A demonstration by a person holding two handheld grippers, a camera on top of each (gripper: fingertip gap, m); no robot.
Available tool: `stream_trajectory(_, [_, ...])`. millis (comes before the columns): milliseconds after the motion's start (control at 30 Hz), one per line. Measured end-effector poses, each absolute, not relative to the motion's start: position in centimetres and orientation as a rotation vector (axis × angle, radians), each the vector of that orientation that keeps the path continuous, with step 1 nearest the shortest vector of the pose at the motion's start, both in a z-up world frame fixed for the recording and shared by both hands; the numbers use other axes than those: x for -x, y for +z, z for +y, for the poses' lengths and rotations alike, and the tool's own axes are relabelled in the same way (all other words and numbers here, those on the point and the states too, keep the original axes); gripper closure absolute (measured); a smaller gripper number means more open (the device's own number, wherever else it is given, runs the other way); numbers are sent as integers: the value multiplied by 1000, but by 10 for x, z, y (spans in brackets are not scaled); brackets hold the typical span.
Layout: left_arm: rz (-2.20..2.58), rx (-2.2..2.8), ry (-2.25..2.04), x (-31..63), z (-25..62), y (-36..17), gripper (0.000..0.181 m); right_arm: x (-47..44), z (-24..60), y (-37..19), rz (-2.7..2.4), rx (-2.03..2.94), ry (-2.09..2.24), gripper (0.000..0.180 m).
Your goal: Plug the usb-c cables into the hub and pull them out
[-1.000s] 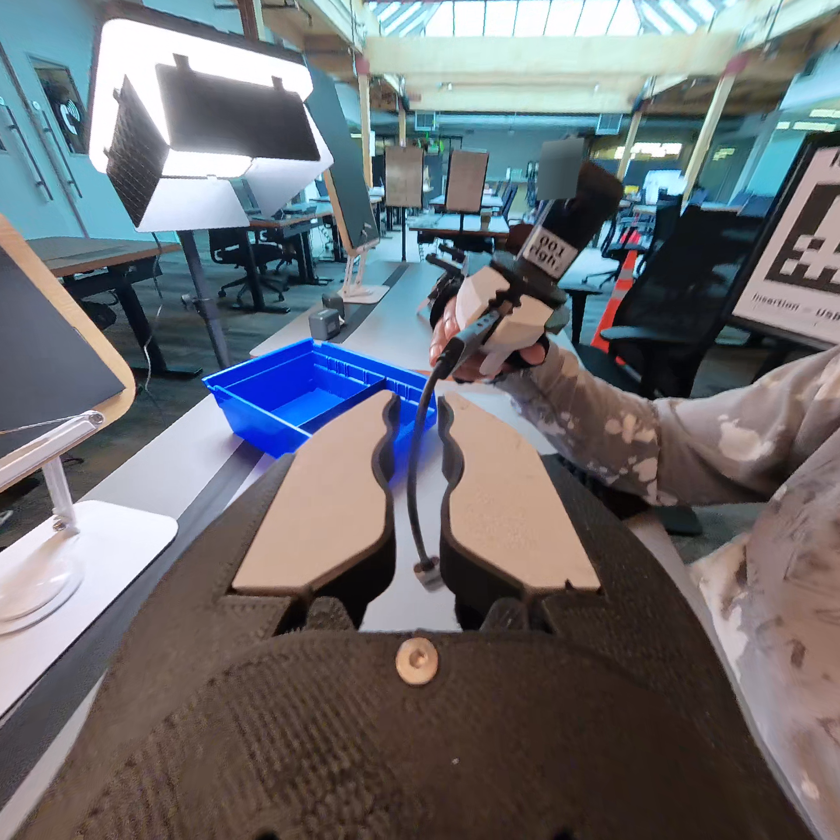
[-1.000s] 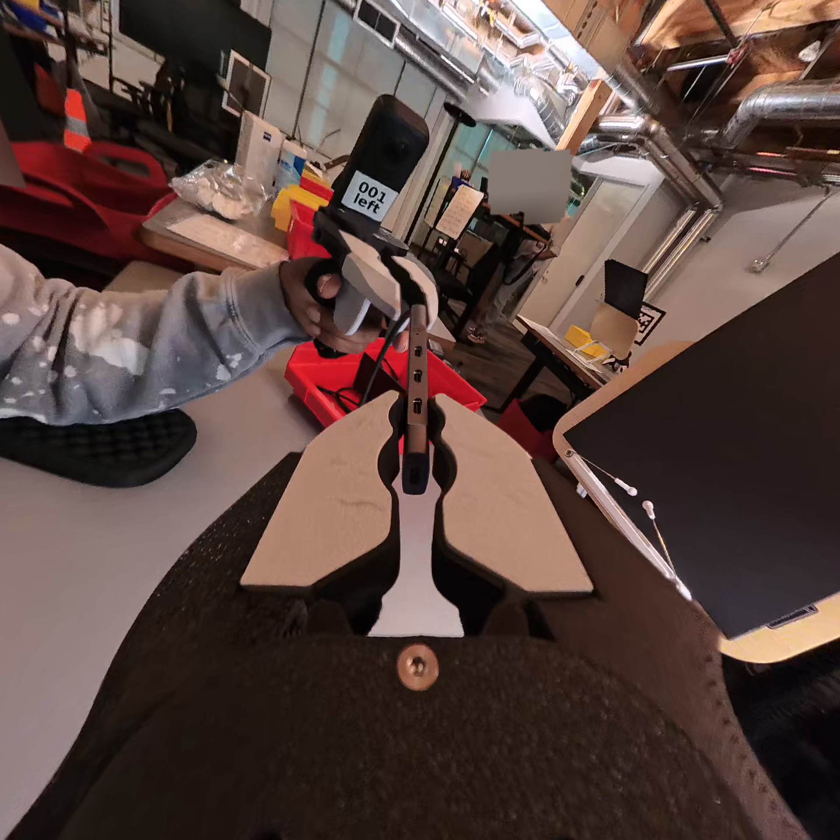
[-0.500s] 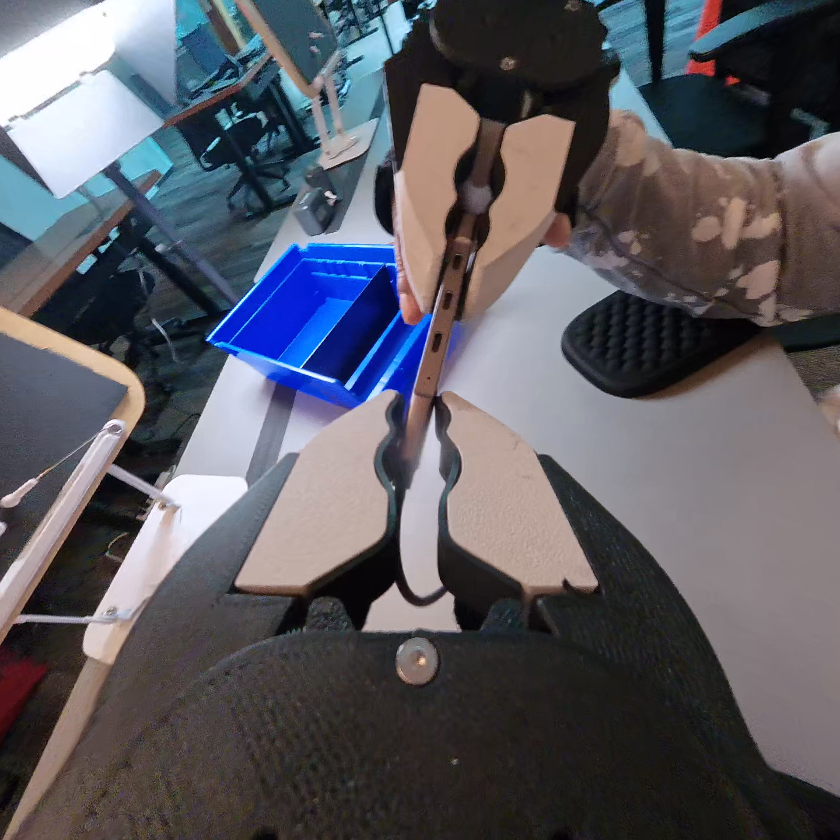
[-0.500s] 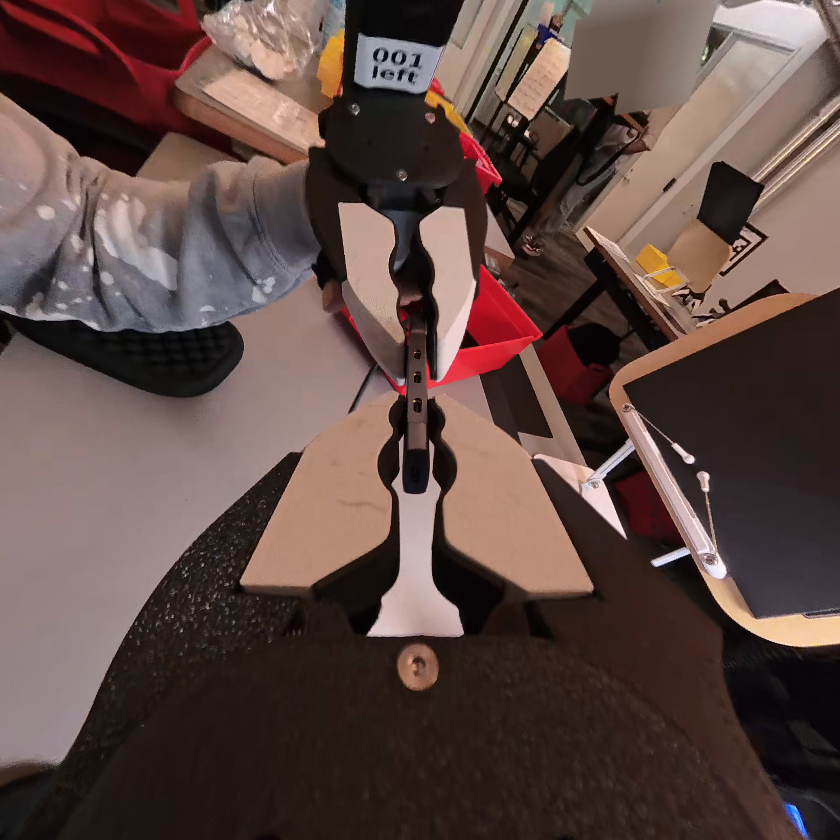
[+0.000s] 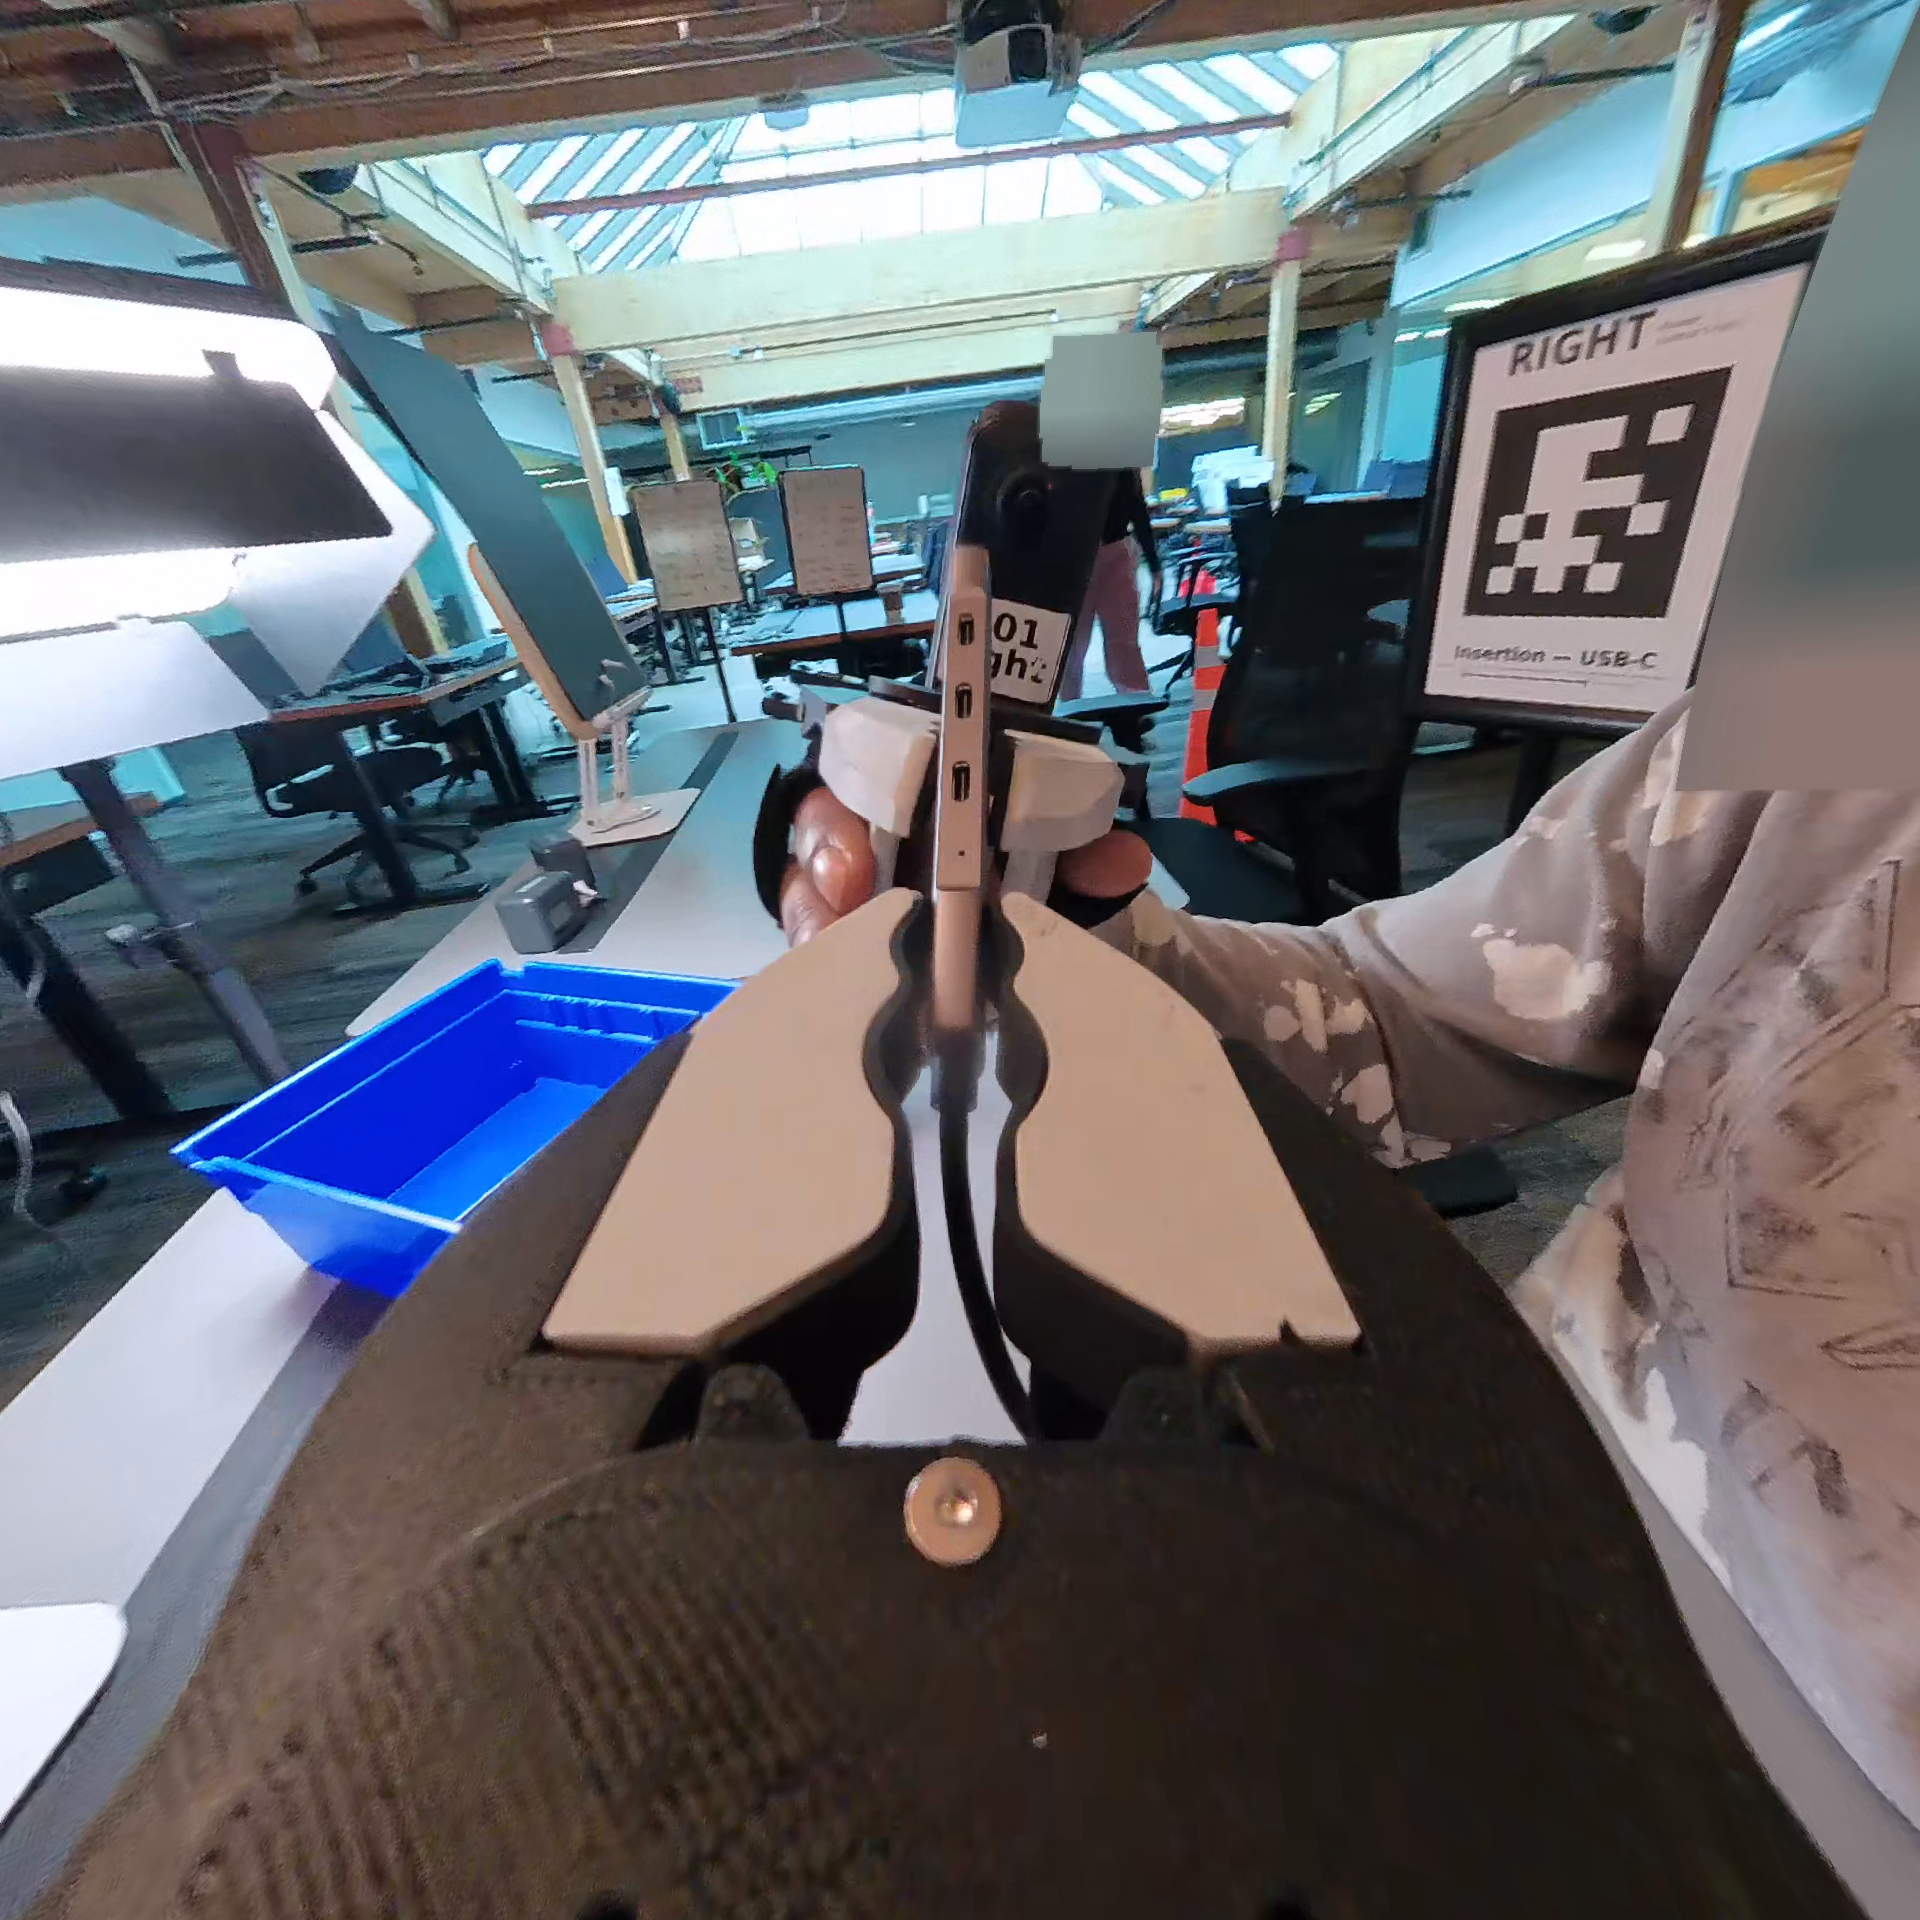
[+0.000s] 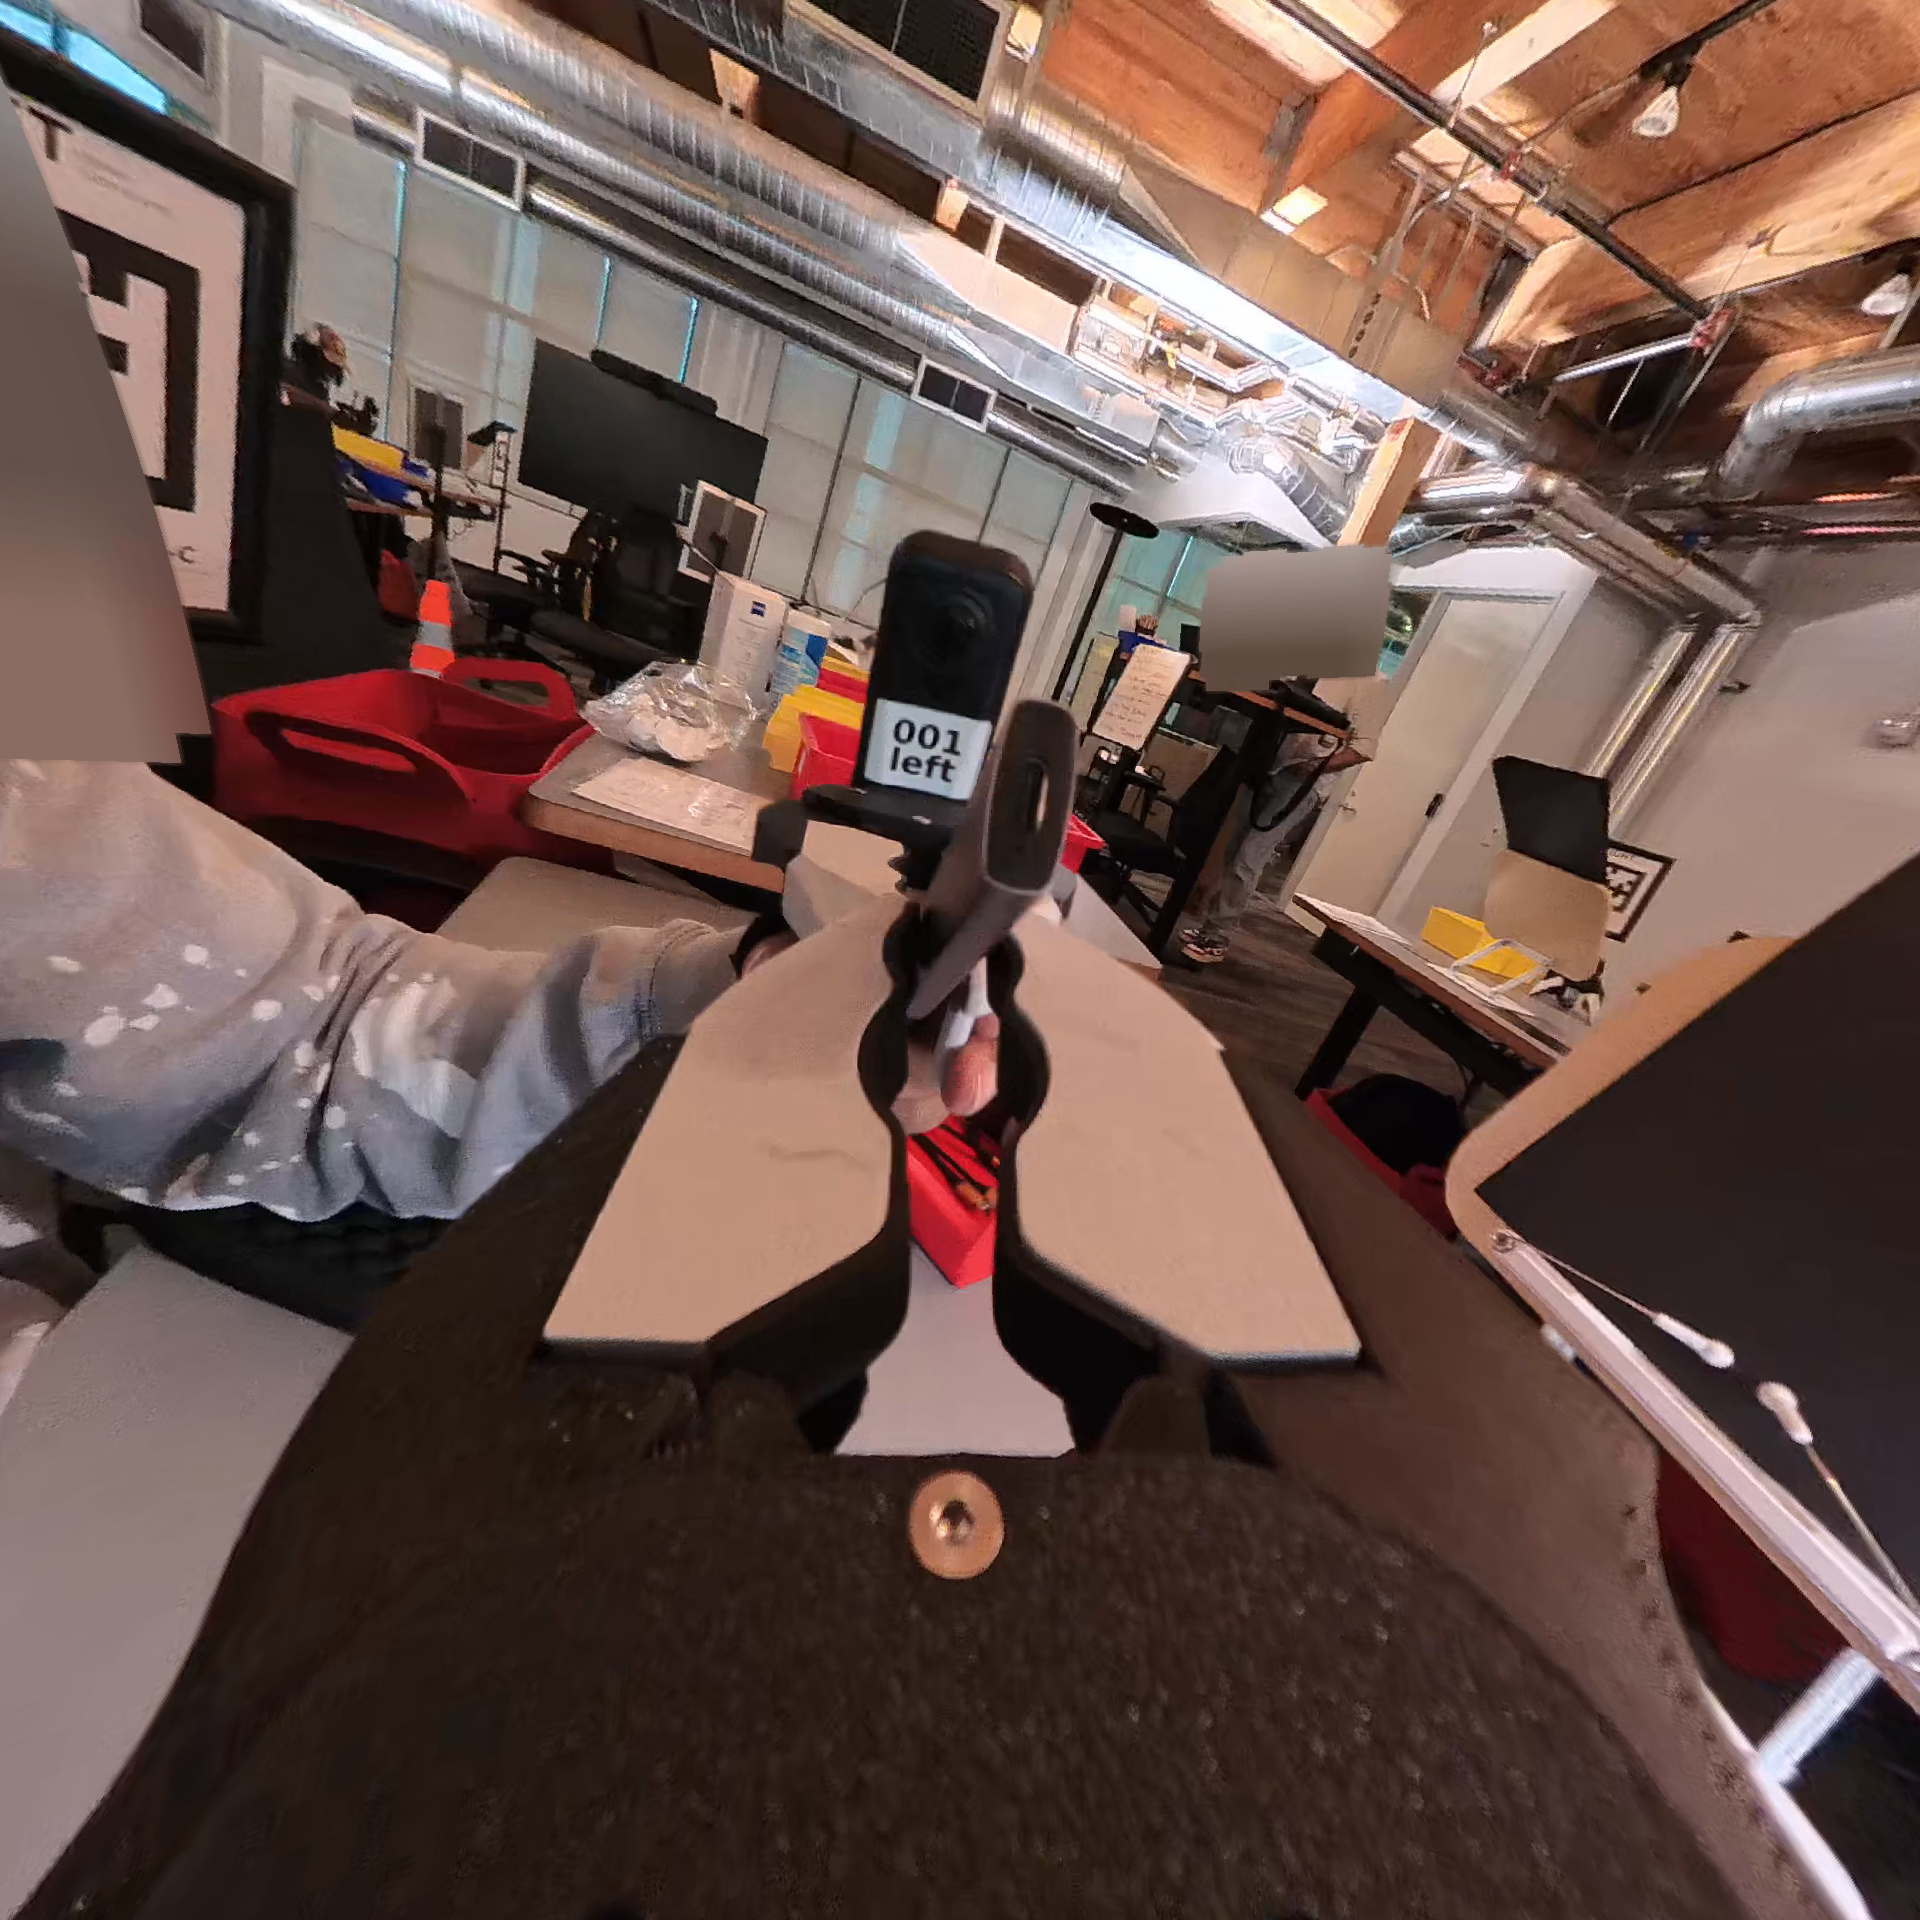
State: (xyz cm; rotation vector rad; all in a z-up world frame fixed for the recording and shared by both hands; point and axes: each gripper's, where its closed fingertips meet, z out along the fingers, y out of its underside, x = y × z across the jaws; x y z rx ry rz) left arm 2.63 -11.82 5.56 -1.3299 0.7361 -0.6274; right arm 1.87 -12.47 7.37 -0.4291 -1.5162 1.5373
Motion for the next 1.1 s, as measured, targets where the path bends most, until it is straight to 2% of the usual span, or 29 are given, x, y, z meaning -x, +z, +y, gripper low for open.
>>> stream_trajectory(467, [819,1547,-317,-12,-102,19,167,-19,-115,47,-1730,479,1181,171])
stream_trajectory(1100, [836,1484,-424,-12,-97,6,167,-12,-118,38,-1747,477,1115,171])
